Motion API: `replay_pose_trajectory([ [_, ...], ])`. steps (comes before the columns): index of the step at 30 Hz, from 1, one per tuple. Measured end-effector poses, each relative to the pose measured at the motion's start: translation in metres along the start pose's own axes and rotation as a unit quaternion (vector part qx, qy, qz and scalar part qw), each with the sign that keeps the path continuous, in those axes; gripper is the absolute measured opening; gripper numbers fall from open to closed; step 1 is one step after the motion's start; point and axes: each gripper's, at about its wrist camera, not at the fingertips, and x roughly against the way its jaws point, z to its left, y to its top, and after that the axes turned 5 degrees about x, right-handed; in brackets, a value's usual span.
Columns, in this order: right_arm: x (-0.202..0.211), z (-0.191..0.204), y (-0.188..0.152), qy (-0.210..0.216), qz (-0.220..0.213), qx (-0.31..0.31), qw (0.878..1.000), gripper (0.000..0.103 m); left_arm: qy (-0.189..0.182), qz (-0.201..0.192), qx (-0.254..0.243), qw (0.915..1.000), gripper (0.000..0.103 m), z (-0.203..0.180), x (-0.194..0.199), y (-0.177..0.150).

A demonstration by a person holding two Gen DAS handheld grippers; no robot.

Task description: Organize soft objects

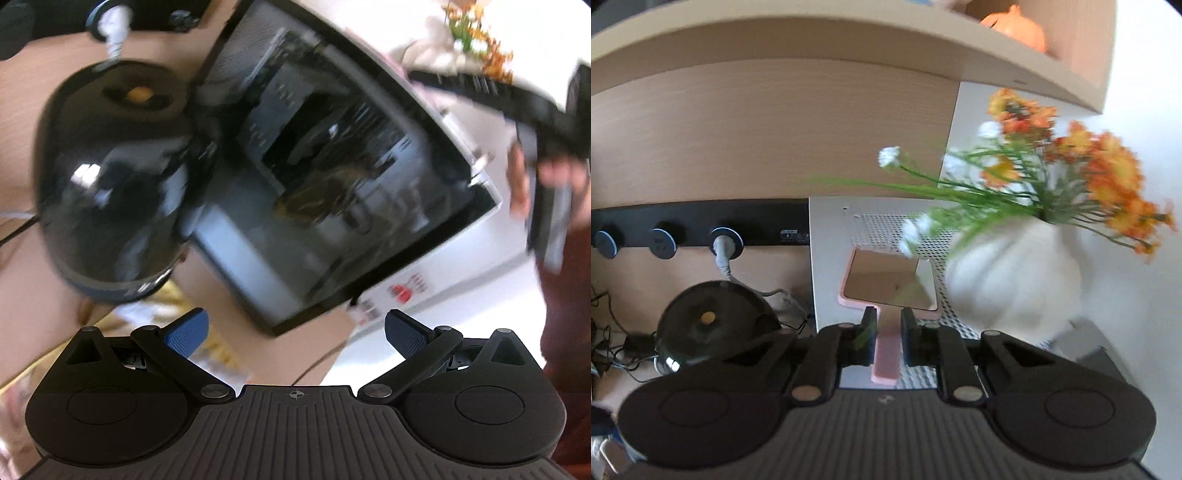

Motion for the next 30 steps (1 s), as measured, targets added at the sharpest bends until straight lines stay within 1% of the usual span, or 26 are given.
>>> replay_pose_trajectory([
  [2, 0.012, -0.005, -0.003, 0.004, -0.006, -0.004, 1.0, 0.015, -0.041, 0.003, 0.024, 0.9989, 0.103, -0.004, -0.008, 0.019],
  [5, 0.023, -0.008, -0.006, 0.016, -0.012, -0.003, 1.0, 0.015, -0.102, 0.008, 0.06, 0.993, 0.103, -0.009, -0.019, 0.048],
  [7, 0.031, -0.008, -0.012, 0.025, -0.016, 0.002, 1.0, 0.015, -0.142, 0.011, 0.084, 0.9863, 0.103, -0.013, -0.027, 0.068],
  [9, 0.039, -0.009, -0.017, 0.035, -0.019, 0.004, 0.999, 0.015, -0.179, 0.028, 0.126, 0.9753, 0.103, -0.013, -0.04, 0.084],
  [14, 0.055, -0.012, -0.03, 0.058, -0.026, 0.009, 0.998, 0.015, -0.187, 0.011, 0.148, 0.971, 0.103, -0.018, -0.051, 0.09],
  [17, 0.062, -0.015, -0.036, 0.079, -0.028, 0.004, 0.996, 0.015, -0.191, 0.0, 0.159, 0.9688, 0.103, -0.021, -0.057, 0.093],
  [24, 0.071, -0.017, -0.043, 0.104, -0.035, -0.003, 0.994, 0.015, -0.198, -0.027, 0.184, 0.9624, 0.103, -0.028, -0.072, 0.1],
  [27, 0.076, -0.017, -0.046, 0.115, -0.037, -0.007, 0.993, 0.015, -0.201, -0.044, 0.161, 0.9653, 0.103, -0.038, -0.068, 0.099],
  [30, 0.073, -0.014, -0.048, 0.121, -0.04, -0.006, 0.992, 0.015, -0.203, -0.047, 0.146, 0.9671, 0.103, -0.048, -0.066, 0.097],
])
